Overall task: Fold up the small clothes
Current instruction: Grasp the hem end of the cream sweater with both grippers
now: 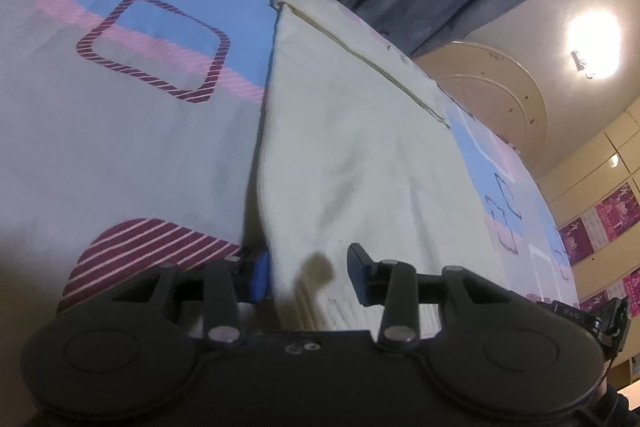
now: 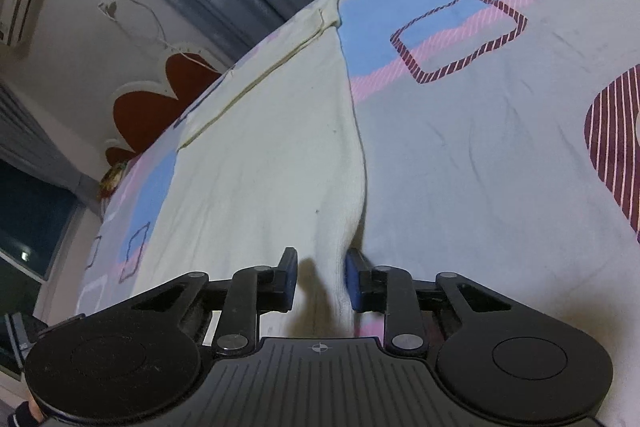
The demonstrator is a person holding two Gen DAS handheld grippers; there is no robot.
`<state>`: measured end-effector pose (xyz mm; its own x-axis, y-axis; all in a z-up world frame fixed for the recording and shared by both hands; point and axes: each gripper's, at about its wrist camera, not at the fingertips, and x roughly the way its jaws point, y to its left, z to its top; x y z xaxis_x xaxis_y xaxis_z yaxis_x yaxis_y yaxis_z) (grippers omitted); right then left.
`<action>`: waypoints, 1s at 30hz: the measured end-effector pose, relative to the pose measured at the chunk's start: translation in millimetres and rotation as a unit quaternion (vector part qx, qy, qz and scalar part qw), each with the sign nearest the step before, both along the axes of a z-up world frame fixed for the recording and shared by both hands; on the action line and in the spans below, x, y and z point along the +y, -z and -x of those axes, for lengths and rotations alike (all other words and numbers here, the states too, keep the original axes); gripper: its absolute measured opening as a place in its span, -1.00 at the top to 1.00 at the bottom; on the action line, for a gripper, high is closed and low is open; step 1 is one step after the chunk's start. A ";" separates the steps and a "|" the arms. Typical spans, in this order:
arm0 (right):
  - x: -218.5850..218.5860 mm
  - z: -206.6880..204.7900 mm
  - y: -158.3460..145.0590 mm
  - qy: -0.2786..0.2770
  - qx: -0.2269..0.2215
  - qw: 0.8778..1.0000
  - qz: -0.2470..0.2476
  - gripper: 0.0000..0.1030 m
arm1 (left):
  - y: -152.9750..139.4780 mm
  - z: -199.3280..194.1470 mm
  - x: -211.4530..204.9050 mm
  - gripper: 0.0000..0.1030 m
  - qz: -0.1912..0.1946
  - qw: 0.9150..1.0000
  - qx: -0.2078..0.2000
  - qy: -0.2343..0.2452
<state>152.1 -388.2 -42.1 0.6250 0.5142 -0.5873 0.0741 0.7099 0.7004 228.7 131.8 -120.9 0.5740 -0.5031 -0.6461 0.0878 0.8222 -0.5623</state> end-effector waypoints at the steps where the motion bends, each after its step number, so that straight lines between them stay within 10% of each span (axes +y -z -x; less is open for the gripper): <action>1: -0.8 -1.9 0.5 -0.002 -0.002 1.000 0.001 0.48 | -0.6 -1.7 0.6 0.26 0.000 1.000 0.001 0.002; 16: -14.1 -24.2 21.6 -0.040 -0.004 0.993 -0.112 0.48 | 6.5 -8.6 13.2 0.28 0.045 0.999 0.006 0.007; 21: -8.6 -3.2 12.5 -0.044 -0.014 0.996 -0.073 0.50 | 10.1 -1.7 17.5 0.56 0.036 0.999 0.004 -0.002; 24: -2.8 -6.2 6.9 -0.045 -0.011 0.998 -0.037 0.96 | 9.1 -2.6 16.3 0.97 0.028 1.000 0.006 -0.009; 27: 2.5 -3.5 -10.3 -0.056 -0.039 0.998 -0.015 0.96 | -0.6 5.5 29.4 0.96 0.109 0.993 -0.023 -0.034; 30: 2.8 3.1 -28.6 -0.055 -0.079 0.995 -0.007 0.96 | -7.8 7.8 24.7 0.96 0.042 0.998 -0.039 -0.026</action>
<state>149.0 -385.4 -13.5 0.6491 0.5910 -0.4790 -0.1145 0.6984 0.7065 220.9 156.4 -113.1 0.6487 -0.5211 -0.5547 0.0922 0.7773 -0.6224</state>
